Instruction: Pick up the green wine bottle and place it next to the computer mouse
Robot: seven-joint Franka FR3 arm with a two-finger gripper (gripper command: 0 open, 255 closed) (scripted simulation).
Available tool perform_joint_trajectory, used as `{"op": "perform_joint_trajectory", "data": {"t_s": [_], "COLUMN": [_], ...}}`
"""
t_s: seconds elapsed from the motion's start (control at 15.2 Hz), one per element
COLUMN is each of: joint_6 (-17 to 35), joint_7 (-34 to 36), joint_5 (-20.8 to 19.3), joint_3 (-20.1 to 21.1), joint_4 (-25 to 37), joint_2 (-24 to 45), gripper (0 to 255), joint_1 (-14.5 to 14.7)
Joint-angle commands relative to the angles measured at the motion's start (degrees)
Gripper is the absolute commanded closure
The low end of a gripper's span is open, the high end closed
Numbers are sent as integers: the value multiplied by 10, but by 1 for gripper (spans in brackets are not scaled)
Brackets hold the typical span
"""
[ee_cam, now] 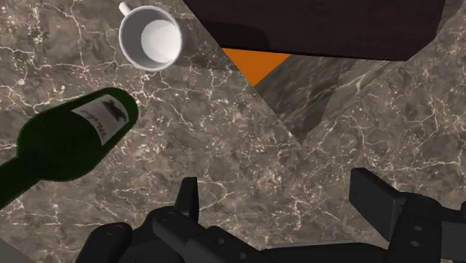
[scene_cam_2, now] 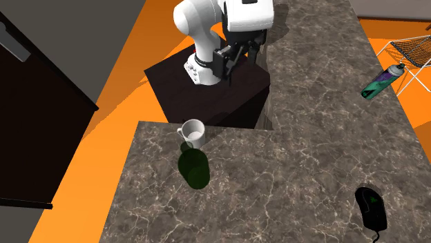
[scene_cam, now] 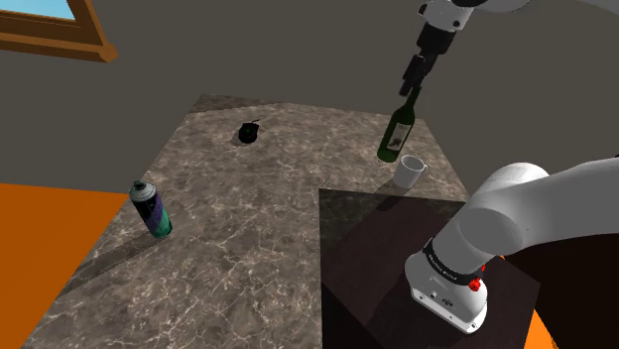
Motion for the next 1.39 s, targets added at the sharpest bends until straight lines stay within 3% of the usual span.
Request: {"op": "perform_joint_trajectory", "data": {"t_s": [0.0,0.53,0.92,1.32], "joint_6": [21,97,146,187], "joint_7": [-31,-158,-272,-286], "joint_5": [-12,-27,15,29], "joint_3": [-25,-131,-216,-228], "joint_4": [8,66,139,119], "joint_2": [22,126,234,257], "gripper": [0,0,0,0], "joint_1": [-3,-2,13,16]}}
